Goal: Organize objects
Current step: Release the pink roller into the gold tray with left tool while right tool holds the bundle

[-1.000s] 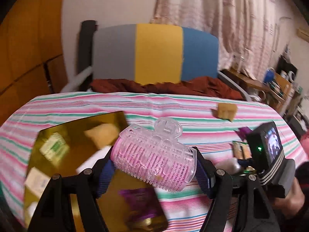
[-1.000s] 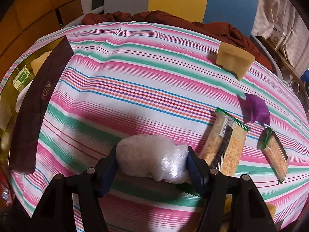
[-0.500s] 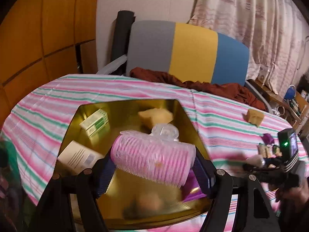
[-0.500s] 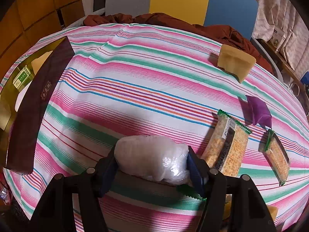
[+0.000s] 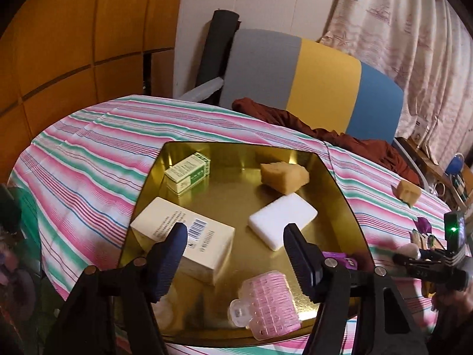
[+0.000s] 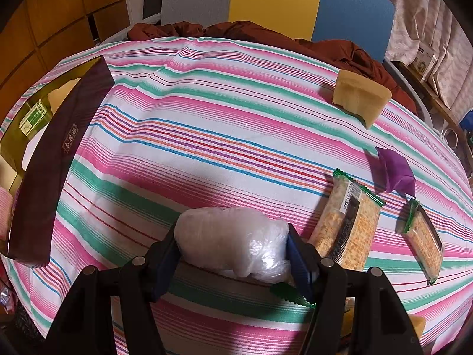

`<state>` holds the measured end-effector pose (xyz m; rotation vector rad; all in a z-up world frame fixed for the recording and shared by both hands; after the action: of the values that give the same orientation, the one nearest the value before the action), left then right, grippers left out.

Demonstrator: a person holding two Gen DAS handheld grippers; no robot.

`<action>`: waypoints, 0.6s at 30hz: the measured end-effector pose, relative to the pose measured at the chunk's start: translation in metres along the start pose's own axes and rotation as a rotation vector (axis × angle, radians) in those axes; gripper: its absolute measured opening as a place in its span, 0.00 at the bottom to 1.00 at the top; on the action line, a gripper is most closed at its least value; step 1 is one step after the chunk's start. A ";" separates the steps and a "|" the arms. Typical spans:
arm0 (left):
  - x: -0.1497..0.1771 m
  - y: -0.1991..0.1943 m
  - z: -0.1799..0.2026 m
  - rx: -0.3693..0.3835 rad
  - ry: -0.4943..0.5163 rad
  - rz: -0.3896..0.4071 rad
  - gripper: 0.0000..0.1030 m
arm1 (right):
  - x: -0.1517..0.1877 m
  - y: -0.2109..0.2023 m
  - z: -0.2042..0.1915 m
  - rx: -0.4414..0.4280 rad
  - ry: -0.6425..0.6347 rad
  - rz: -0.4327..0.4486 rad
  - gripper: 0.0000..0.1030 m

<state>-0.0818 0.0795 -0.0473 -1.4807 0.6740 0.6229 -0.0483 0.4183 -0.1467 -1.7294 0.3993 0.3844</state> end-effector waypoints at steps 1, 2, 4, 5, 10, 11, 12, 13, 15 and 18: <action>0.000 0.000 -0.001 -0.002 -0.001 -0.002 0.65 | 0.000 0.000 0.000 0.001 -0.001 0.000 0.64; 0.000 -0.001 -0.001 -0.005 0.001 -0.004 0.65 | 0.000 0.000 0.000 0.003 -0.003 -0.001 0.64; 0.000 -0.002 -0.001 -0.019 0.012 0.003 0.66 | 0.000 0.000 0.000 0.004 -0.004 0.000 0.64; -0.001 -0.003 -0.002 -0.028 0.009 0.004 0.68 | 0.000 -0.001 -0.001 0.005 -0.005 -0.001 0.64; -0.004 -0.010 -0.002 -0.040 0.012 0.018 0.75 | -0.001 0.000 0.000 0.011 -0.007 0.000 0.64; -0.005 -0.013 -0.001 -0.032 0.012 0.020 0.77 | -0.001 0.000 0.000 0.010 -0.005 0.001 0.64; -0.005 -0.014 -0.001 -0.029 0.012 0.022 0.80 | -0.001 0.000 0.000 0.010 -0.002 0.002 0.64; -0.005 -0.016 -0.001 -0.030 0.014 0.024 0.80 | -0.001 0.000 0.001 0.011 0.000 0.004 0.64; -0.004 -0.019 0.002 -0.024 0.030 0.028 0.82 | -0.001 0.000 0.000 0.016 0.005 0.007 0.64; -0.001 -0.022 0.006 -0.017 0.051 0.025 0.84 | 0.000 -0.001 0.002 0.017 0.026 0.018 0.64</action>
<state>-0.0662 0.0853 -0.0324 -1.5099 0.7293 0.6126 -0.0480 0.4199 -0.1463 -1.7169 0.4359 0.3713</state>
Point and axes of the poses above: each gripper's, at about its wrist camera, not at the fingertips, and y roughly the way its jaws point, z to its right, x to its underside, the point moved 4 cm from there along y, roughly the way its jaws point, and after that the axes turned 15 degrees about -x, right-handed, at the moved point
